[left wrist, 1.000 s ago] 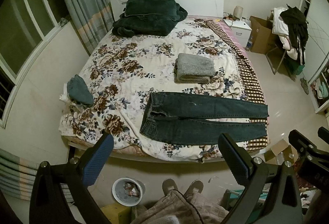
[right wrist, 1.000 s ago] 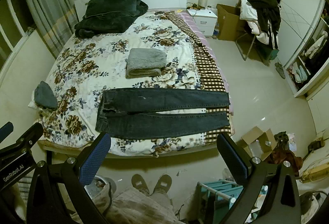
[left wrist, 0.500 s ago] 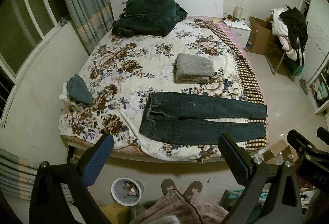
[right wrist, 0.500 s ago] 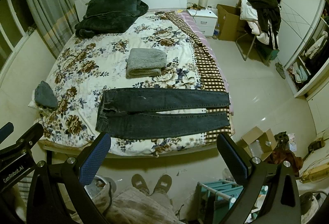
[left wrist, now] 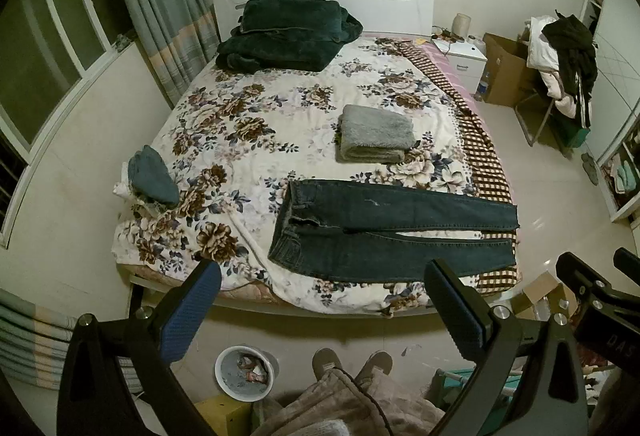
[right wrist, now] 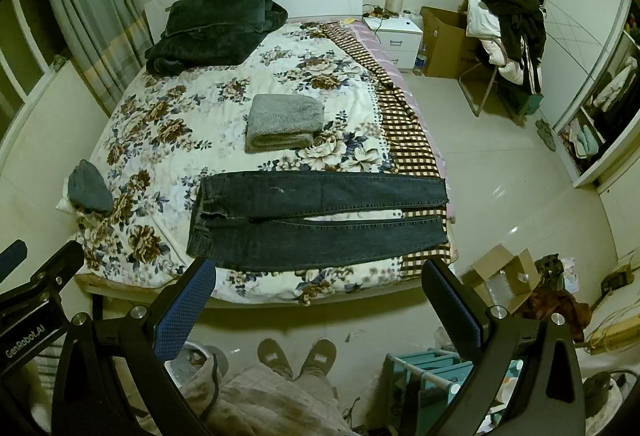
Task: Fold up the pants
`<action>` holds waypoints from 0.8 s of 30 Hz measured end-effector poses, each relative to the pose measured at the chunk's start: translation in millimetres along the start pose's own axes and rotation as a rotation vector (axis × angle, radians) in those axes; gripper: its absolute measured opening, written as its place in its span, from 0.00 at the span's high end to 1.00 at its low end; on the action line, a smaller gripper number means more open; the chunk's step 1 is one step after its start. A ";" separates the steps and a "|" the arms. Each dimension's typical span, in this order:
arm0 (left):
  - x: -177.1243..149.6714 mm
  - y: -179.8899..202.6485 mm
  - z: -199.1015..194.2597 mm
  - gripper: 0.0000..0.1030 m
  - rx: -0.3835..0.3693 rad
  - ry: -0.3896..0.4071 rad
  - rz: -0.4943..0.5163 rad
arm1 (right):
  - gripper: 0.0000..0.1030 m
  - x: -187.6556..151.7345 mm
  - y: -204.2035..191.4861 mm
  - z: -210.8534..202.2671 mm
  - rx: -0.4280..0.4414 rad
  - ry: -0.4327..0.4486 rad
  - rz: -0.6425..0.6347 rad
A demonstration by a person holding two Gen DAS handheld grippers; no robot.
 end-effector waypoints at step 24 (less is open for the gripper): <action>8.0 8.1 -7.5 0.00 -0.007 0.005 -0.003 | 0.00 1.9 -7.0 -6.1 0.007 -0.004 -0.006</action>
Point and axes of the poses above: each gripper's, at about its wrist camera, not at the fingertips, and z roughly the way its jaws point, y to its right, x to its top, the point moved 9 cm from there along z, roughly the way its jaws point, and after that the axes turned 4 degrees about z, right-handed, at the moved point
